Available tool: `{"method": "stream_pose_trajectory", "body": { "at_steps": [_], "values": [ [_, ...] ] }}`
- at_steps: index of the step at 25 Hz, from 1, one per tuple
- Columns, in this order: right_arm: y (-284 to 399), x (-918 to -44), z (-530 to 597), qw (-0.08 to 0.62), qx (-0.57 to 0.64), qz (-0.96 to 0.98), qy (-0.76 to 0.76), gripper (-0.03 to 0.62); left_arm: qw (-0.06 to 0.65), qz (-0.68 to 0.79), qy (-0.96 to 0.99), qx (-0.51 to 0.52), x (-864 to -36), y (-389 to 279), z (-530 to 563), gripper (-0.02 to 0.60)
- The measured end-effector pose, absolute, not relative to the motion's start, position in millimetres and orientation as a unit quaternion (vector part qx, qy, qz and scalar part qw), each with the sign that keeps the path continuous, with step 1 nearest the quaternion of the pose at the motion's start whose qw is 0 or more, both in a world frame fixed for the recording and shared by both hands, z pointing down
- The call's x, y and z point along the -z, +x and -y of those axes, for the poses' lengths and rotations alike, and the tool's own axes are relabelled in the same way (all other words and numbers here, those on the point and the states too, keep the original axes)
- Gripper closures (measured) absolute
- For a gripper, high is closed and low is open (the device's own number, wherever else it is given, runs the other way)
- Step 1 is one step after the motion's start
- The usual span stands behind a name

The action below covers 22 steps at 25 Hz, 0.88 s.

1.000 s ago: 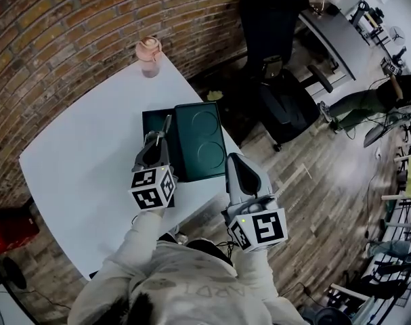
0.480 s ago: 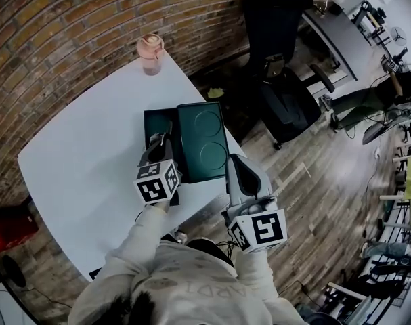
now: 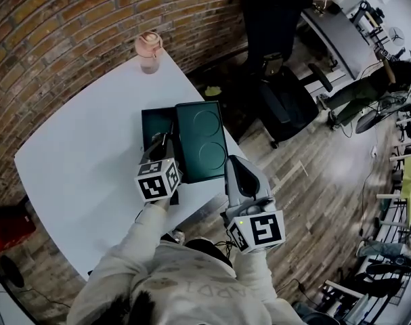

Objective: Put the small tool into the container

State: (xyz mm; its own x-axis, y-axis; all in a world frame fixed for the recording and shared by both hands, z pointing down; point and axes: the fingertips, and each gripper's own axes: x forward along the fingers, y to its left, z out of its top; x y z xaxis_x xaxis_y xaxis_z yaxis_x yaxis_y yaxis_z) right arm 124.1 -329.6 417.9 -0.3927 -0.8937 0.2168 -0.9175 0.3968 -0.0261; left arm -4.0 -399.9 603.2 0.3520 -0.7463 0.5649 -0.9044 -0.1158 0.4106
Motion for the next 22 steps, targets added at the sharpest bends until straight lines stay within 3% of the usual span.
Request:
{"method": "stream_pose_trajectory", "body": {
  "at_steps": [5,17,22],
  "values": [
    [123,-417,327,0.085,-0.070,0.831,0.545,0.583,0.361,0.547,0.745,-0.125,-606,-1,398,0.580],
    [116,-408,320,0.086,-0.060,0.834,0.542,0.583,0.338,0.519,0.767,-0.166,-605,6,391,0.384],
    [113,-404,315,0.085,-0.055,0.835,0.541,0.583,0.328,0.523,0.768,-0.169,-600,8,386,0.332]
  ]
}}
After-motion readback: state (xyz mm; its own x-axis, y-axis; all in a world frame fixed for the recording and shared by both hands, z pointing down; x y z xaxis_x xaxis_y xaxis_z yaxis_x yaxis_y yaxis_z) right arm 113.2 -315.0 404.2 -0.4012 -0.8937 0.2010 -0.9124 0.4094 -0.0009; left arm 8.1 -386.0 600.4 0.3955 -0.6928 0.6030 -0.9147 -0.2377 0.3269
